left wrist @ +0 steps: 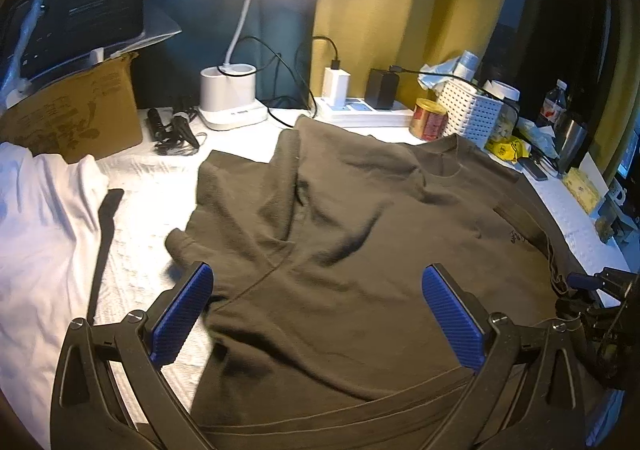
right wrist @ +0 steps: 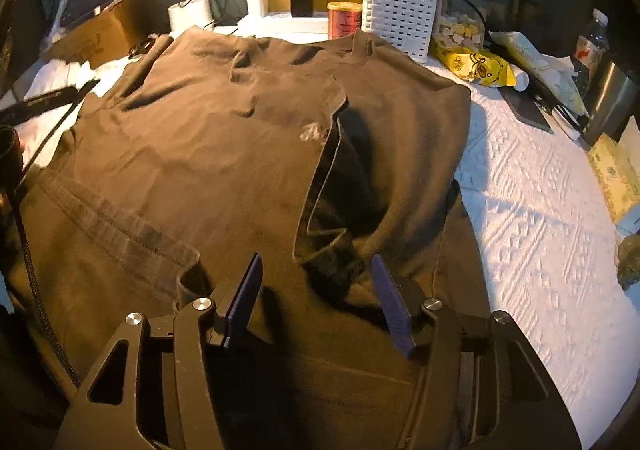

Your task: Fold small clothes

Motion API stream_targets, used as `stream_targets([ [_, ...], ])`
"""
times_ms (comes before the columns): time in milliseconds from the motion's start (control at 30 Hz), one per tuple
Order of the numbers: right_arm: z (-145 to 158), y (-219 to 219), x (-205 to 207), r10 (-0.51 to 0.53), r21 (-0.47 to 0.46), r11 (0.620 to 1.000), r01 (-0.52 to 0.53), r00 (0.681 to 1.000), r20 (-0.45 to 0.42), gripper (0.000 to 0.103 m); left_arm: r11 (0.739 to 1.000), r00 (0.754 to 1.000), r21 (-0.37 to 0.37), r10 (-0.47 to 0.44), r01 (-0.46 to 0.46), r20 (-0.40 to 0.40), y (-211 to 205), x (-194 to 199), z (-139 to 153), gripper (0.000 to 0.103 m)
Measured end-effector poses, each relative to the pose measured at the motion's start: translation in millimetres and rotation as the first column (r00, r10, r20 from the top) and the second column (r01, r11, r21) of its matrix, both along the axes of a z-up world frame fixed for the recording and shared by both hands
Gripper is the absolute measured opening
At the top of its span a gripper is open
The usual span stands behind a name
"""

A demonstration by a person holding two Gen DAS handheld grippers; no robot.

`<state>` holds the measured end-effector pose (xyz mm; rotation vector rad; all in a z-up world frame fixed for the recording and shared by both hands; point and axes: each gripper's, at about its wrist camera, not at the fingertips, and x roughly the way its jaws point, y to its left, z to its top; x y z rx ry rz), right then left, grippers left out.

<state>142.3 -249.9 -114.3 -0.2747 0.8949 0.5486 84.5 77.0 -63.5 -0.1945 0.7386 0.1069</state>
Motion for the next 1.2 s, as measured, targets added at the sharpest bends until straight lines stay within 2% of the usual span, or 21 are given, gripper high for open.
stream_targets([
  [167,9.0,6.9,22.9,-0.059,0.072,0.996,0.056,0.998,0.038,0.06,1.0,1.0,-0.008,0.013,-0.013,-0.008,15.4,0.6,-2.8,0.103],
  [267,4.7,14.8,41.3,-0.08,0.093,0.993,0.079,0.997,0.009,0.06,1.0,1.0,-0.005,0.023,-0.023,-0.012,24.6,1.5,-3.3,0.103],
  [333,-1.1,22.9,49.5,-0.062,0.109,0.992,0.067,0.997,-0.043,0.06,0.999,0.999,-0.003,0.032,-0.032,-0.014,30.4,2.3,-3.6,0.103],
  [367,-4.5,29.6,51.7,-0.042,0.107,0.993,0.05,0.997,-0.071,0.06,0.999,0.999,-0.005,0.037,-0.037,-0.016,34.4,3.4,-4.2,0.103],
  [567,4.1,59.9,50.0,0.021,0.107,0.994,-0.013,0.997,-0.071,0.06,0.998,0.998,-0.006,0.057,-0.058,-0.041,58.7,16.5,-10.4,0.103],
  [1067,17.4,74.2,73.8,-0.04,0.078,0.996,0.042,0.999,-0.025,0.06,1.0,0.997,-0.011,-0.013,0.012,-0.08,93.3,77.7,-26.7,0.102],
  [1200,15.6,74.9,83.1,-0.054,0.074,0.996,0.056,0.998,-0.029,0.06,0.999,0.991,-0.018,-0.041,0.039,-0.125,96.2,93.9,-37.9,0.088],
])
